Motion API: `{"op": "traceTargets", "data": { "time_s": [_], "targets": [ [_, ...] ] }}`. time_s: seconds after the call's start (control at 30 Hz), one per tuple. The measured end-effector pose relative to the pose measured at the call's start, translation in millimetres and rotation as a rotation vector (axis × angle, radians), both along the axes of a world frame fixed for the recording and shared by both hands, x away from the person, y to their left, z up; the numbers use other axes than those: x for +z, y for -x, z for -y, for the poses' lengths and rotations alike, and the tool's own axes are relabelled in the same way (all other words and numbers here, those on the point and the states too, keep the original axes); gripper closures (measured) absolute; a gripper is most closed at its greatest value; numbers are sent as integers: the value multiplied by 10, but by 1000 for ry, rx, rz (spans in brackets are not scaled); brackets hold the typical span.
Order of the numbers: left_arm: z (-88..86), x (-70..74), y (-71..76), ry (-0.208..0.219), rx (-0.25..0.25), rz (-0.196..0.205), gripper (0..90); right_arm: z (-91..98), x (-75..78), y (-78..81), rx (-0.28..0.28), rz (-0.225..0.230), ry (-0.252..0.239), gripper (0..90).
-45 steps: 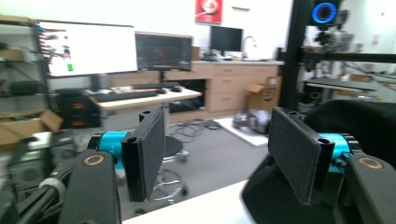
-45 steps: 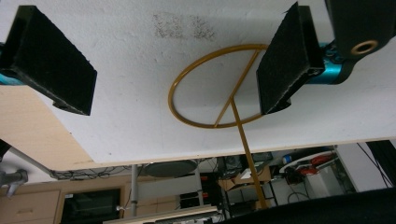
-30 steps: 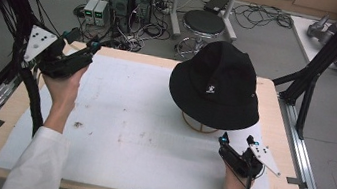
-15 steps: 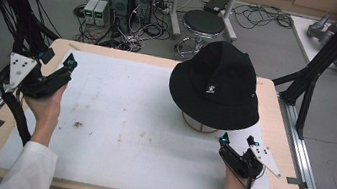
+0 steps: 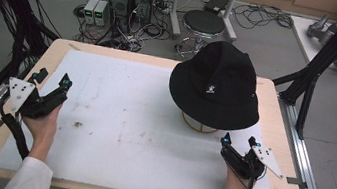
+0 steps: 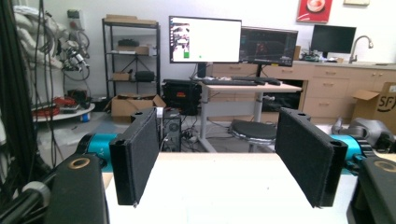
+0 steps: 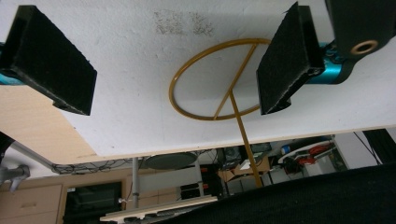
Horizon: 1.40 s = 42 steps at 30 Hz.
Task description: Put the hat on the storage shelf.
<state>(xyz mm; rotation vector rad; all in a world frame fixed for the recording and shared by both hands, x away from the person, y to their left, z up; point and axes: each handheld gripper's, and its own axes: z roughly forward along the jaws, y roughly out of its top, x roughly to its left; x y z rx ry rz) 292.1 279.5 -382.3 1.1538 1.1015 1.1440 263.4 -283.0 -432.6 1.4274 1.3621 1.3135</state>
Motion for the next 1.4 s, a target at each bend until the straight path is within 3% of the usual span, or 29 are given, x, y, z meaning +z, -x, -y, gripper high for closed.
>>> {"op": "traceTargets", "data": {
  "time_s": [0.17,0.3,0.57,0.67,0.77,0.97,1.4],
  "targets": [
    [-104,-160,48,31,-14,-24,286,11,-5,0,7,-12,-13,113],
    [-119,-257,62,-3,-25,-46,268,0,-14,-8,21,-28,-14,112],
    [-82,-345,71,-7,-35,-64,262,11,-17,26,21,-27,-10,112],
    [-77,-389,76,-25,-37,-87,259,36,-23,32,20,-26,-13,112],
    [-82,-434,96,-14,-40,-99,257,48,-29,29,21,-31,-20,112],
    [-83,-453,135,-29,-35,-105,255,43,-39,18,20,-38,-19,112],
    [-165,-475,175,3,-29,-111,255,64,-49,25,2,-51,-46,113]
  ]
}}
